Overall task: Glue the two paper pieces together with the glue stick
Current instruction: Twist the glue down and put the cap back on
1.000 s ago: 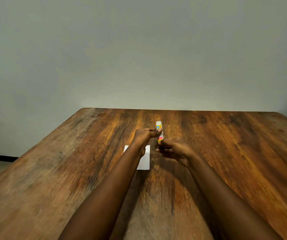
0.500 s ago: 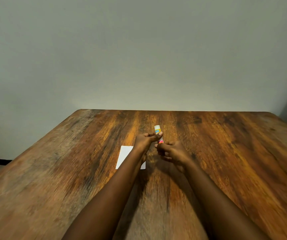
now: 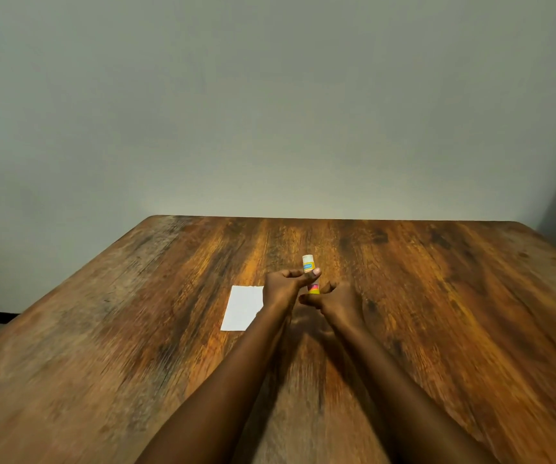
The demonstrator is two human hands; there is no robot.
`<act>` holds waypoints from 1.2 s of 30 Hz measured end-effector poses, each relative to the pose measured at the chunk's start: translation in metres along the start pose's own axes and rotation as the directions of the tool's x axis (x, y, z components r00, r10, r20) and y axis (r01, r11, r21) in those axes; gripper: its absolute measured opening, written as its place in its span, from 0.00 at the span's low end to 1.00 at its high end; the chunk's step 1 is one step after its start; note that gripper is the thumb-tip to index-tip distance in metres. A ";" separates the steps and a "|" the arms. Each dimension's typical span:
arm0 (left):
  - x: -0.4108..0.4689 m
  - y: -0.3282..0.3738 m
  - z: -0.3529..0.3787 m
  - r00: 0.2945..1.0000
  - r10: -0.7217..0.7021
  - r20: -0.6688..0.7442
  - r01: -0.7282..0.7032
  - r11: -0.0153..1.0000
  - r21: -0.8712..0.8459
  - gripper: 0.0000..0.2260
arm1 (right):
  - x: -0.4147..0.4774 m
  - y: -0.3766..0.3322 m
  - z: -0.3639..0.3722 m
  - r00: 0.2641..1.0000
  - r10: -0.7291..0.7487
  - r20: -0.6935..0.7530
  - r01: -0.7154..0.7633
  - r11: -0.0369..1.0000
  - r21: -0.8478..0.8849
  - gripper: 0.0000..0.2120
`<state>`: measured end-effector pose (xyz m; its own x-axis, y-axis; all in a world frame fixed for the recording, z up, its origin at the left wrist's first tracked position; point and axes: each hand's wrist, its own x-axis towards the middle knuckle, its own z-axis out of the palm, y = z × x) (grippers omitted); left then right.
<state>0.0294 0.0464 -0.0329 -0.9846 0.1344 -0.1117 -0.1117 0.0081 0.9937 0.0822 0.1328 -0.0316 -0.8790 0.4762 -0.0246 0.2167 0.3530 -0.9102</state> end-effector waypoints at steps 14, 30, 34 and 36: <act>-0.008 0.000 -0.010 0.990 0.012 0.141 -0.010 1.000 -0.012 0.19 | 0.028 0.038 -0.041 0.993 -0.039 0.109 0.095 0.806 -0.584 0.20; -0.007 -0.011 -0.022 0.958 -0.022 0.287 -0.058 0.962 0.267 0.14 | 0.030 -0.005 -0.028 0.986 -0.095 0.137 -0.018 0.756 0.654 0.14; -0.005 -0.011 -0.023 0.952 -0.013 0.307 -0.078 0.956 0.283 0.14 | 0.029 -0.008 -0.019 0.977 -0.137 0.161 -0.012 0.725 0.689 0.14; -0.006 -0.010 -0.024 0.948 0.002 0.318 -0.102 0.949 0.299 0.14 | 0.028 -0.009 -0.015 0.975 -0.146 0.165 0.001 0.751 0.660 0.11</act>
<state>0.0328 0.0219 -0.0424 -0.8908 0.4429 -0.1020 0.0349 0.2904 0.9563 0.0619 0.1552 -0.0181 -0.9590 0.2804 0.0405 -0.1181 -0.2659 -0.9568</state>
